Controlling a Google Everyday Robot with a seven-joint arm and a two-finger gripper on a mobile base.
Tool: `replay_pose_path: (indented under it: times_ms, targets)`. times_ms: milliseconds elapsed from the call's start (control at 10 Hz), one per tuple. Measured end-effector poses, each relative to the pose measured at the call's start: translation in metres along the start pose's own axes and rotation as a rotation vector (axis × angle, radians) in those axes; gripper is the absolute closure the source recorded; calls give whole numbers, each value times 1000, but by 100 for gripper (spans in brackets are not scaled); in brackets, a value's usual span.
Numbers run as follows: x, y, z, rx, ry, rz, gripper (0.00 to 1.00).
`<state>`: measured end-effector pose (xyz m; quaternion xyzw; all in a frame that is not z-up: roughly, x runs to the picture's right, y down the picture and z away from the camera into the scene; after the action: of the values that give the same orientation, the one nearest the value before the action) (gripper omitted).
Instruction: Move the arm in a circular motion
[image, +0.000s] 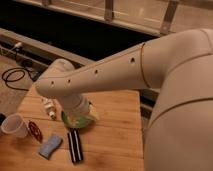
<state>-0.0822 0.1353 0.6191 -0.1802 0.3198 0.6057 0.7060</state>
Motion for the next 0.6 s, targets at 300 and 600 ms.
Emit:
replay_pose_path:
  times_ms: [300,600]
  targets:
    - [-32,-14,1,18,-10,20,35]
    - [-100,-28,0,37,-43,12,35]
